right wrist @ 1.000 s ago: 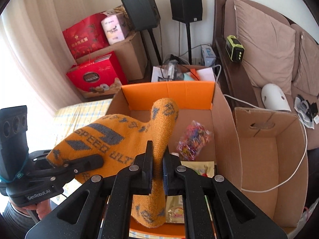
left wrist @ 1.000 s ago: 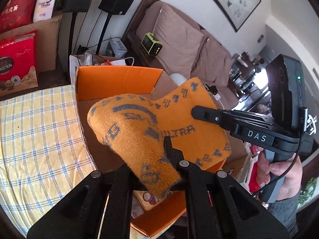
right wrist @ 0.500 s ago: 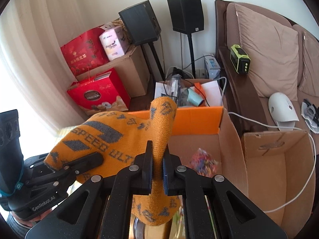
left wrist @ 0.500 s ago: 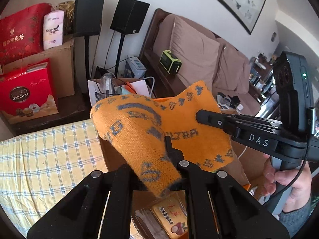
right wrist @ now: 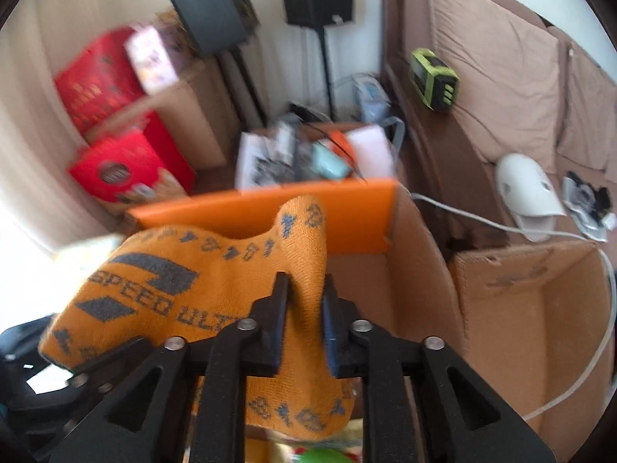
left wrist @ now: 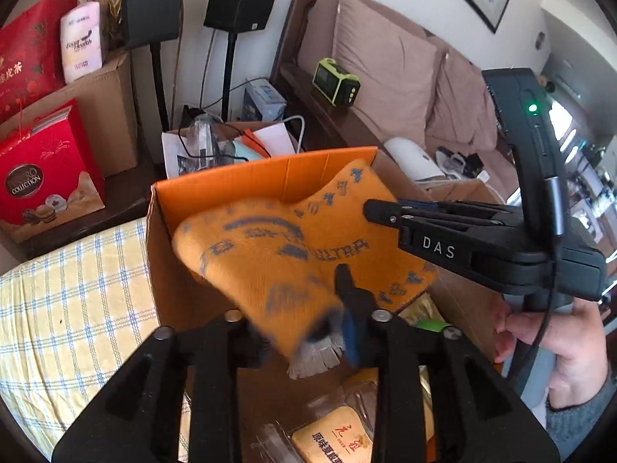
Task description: Organize objects
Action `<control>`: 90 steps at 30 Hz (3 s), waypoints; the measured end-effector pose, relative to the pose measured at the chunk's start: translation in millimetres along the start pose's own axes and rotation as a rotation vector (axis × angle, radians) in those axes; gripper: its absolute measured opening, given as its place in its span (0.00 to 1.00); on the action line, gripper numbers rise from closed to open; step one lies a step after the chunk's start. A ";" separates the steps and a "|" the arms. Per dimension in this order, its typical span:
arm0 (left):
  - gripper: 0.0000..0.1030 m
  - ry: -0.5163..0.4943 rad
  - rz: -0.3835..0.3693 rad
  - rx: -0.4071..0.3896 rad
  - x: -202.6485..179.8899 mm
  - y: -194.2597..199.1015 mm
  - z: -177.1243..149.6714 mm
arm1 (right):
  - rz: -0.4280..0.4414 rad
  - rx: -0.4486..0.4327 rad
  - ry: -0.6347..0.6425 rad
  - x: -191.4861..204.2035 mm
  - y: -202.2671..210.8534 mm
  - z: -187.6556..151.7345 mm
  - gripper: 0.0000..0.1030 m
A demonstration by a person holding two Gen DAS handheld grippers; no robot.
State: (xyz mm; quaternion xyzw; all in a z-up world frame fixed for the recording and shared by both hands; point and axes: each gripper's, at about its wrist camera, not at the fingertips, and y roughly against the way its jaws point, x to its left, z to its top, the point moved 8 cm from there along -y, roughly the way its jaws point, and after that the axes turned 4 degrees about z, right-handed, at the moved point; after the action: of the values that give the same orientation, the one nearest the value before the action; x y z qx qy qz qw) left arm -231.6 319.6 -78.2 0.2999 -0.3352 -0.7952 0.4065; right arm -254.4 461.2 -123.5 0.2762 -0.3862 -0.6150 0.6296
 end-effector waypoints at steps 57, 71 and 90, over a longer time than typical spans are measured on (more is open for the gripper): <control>1.00 0.160 0.298 -0.167 113.4 164.9 -120.8 | -0.024 -0.237 0.081 101.9 127.6 -125.9 0.99; 1.00 0.223 0.367 -0.174 133.2 185.9 -175.0 | -0.037 -0.257 0.076 116.2 133.6 -162.7 0.99; 1.00 0.214 0.383 -0.146 121.8 197.0 -208.2 | -0.068 -0.220 0.094 122.5 139.2 -206.4 0.99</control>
State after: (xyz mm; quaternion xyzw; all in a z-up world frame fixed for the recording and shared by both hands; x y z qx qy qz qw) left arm -47.4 68.5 -74.0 0.2834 -0.2824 -0.6894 0.6038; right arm -12.6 326.6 -104.4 0.2466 -0.2769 -0.6610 0.6524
